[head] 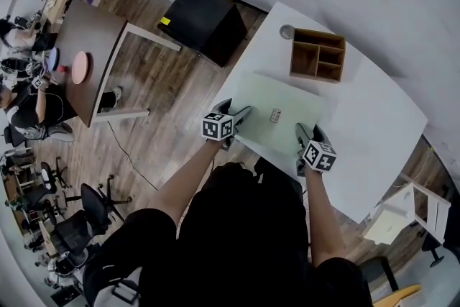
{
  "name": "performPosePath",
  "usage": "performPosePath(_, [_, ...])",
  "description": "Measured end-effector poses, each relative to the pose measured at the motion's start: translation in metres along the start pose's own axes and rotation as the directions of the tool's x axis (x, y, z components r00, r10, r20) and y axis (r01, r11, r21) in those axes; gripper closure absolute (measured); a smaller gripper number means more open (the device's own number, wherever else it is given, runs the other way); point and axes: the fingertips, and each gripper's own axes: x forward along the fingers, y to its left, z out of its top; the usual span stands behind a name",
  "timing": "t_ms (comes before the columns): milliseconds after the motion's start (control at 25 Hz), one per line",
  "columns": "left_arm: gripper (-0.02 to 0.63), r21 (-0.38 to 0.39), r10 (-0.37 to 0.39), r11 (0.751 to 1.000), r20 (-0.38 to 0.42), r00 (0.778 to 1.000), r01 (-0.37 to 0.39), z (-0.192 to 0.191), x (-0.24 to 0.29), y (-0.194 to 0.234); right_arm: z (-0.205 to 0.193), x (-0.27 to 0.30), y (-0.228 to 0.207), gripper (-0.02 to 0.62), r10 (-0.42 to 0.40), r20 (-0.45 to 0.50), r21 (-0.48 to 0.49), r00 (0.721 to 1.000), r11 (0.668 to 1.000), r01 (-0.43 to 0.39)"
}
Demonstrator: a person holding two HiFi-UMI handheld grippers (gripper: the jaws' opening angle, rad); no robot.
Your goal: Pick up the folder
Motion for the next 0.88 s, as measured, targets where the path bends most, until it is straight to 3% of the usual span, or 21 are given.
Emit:
performPosePath(400, [0.253,0.029,-0.027,0.999,0.138,0.990,0.023,0.026,-0.048,-0.016,0.030,-0.039,0.041,0.281,0.023,0.154,-0.104,0.988,0.995,-0.007])
performPosePath(880, [0.253,0.130,-0.101,0.989,0.282,0.954,0.067,0.043,-0.149,-0.052,0.032,-0.130,0.112,0.281,0.038,0.390,-0.147,0.920,0.989,0.021])
